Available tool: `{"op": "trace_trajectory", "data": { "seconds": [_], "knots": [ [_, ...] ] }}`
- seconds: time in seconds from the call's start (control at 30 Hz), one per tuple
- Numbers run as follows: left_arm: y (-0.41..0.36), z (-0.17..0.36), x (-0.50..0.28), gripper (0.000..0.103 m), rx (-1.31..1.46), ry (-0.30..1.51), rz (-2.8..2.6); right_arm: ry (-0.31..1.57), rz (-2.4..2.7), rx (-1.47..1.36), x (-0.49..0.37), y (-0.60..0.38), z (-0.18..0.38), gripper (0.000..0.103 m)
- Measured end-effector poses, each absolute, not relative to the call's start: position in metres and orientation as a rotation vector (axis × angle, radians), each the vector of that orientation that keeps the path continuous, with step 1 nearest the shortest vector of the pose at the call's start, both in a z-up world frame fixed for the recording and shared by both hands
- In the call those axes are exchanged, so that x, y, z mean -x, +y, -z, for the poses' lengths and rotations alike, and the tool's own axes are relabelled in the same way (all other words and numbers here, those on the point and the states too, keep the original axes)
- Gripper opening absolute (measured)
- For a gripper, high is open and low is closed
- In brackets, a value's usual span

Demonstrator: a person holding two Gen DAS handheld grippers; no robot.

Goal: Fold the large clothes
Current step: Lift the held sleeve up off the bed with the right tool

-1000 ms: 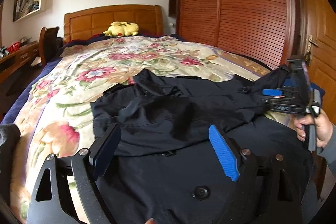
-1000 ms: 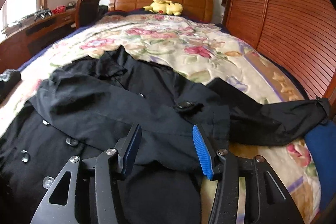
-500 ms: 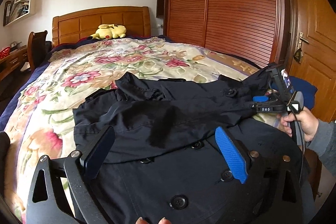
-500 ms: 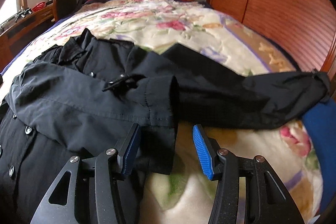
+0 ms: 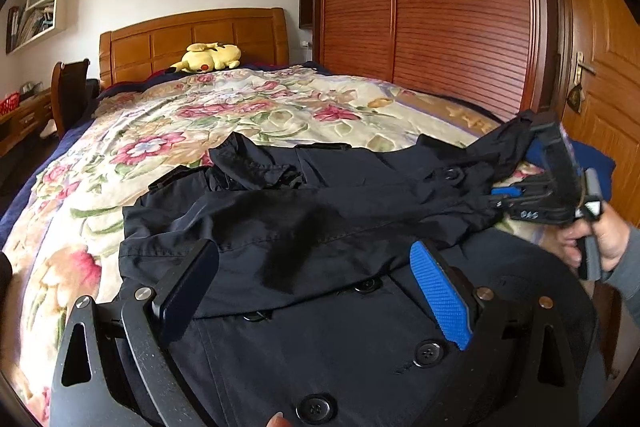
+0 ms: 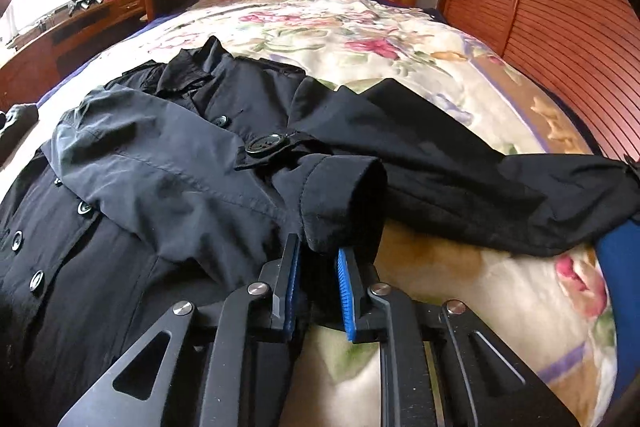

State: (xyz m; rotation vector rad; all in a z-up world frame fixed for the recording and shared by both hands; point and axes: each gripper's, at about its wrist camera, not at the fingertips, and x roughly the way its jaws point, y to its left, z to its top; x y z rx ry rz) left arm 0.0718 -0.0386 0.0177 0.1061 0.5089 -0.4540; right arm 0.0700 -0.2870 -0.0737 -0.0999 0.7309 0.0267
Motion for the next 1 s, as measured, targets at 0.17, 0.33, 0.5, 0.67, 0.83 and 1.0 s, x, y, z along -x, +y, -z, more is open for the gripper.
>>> {"op": "trace_trajectory", "data": {
  "seconds": [0.17,0.33,0.5,0.67,0.83,1.0],
  "knots": [
    [-0.045,-0.013,-0.072,0.097,-0.128,0.499,0.446,0.703,0.012,0.146,-0.055,-0.281,0.076,0.026],
    [-0.058,-0.008,-0.067,0.097,-0.152,0.493,0.460,0.687,0.036,0.096,-0.044,-0.295,0.077,0.054],
    [-0.070,-0.004,-0.064,0.097,-0.163,0.501,0.483,0.668,0.118,0.055,-0.035,-0.323,0.070,0.061],
    [-0.075,-0.002,-0.062,0.097,-0.152,0.506,0.477,0.664,0.211,-0.010,-0.034,-0.368,0.061,0.061],
    [-0.073,0.001,-0.068,0.097,-0.125,0.522,0.444,0.663,0.307,-0.011,-0.038,-0.413,0.048,0.061],
    [-0.073,0.004,-0.073,0.097,-0.114,0.534,0.425,0.628,0.384,-0.011,-0.048,-0.447,0.024,0.061]
  ]
}}
